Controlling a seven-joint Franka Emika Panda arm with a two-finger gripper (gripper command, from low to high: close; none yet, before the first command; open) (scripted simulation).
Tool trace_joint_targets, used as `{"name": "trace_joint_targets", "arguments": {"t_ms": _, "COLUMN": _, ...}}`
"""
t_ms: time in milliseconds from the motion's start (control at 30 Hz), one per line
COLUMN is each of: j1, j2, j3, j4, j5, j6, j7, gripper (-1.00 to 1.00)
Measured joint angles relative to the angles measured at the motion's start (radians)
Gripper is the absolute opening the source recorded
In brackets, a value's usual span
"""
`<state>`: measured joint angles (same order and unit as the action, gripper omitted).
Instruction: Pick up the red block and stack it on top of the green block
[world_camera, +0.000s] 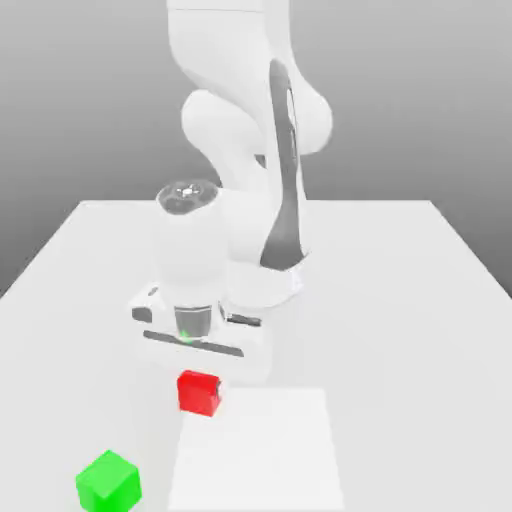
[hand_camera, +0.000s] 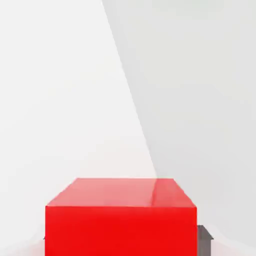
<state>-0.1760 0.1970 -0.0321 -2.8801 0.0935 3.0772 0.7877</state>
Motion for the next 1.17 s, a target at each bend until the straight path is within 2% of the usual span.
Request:
{"name": "trace_joint_targets", "arguments": {"t_ms": 367, "j1": -0.002, "j2": -0.275, "j3": -0.03, "j4": -0.036, "j5": -0.11, "j6": -0.238, "j7": 0.078, "gripper": -1.0}}
{"name": "trace_joint_targets", "arguments": {"t_ms": 600, "j1": -0.045, "j2": -0.184, "j3": -0.056, "j4": 0.186, "j5": -0.162, "j6": -0.367, "j7": 0.105, "gripper": -1.0}}
{"name": "trace_joint_targets", "arguments": {"t_ms": 867, "j1": -0.078, "j2": -0.029, "j3": -0.049, "j4": 0.474, "j5": -0.08, "j6": -0.504, "j7": 0.038, "gripper": -1.0}}
{"name": "trace_joint_targets", "arguments": {"t_ms": 1000, "j1": -0.092, "j2": 0.1, "j3": -0.035, "j4": 0.513, "j5": -0.05, "j6": -0.414, "j7": 0.015, "gripper": -1.0}}
{"name": "trace_joint_targets", "arguments": {"t_ms": 1033, "j1": -0.095, "j2": 0.13, "j3": -0.031, "j4": 0.515, "j5": -0.046, "j6": -0.386, "j7": 0.012, "gripper": 1.0}}
{"name": "trace_joint_targets", "arguments": {"t_ms": 1167, "j1": -0.095, "j2": 0.13, "j3": -0.031, "j4": 0.515, "j5": -0.046, "j6": -0.386, "j7": 0.012, "gripper": 1.0}}
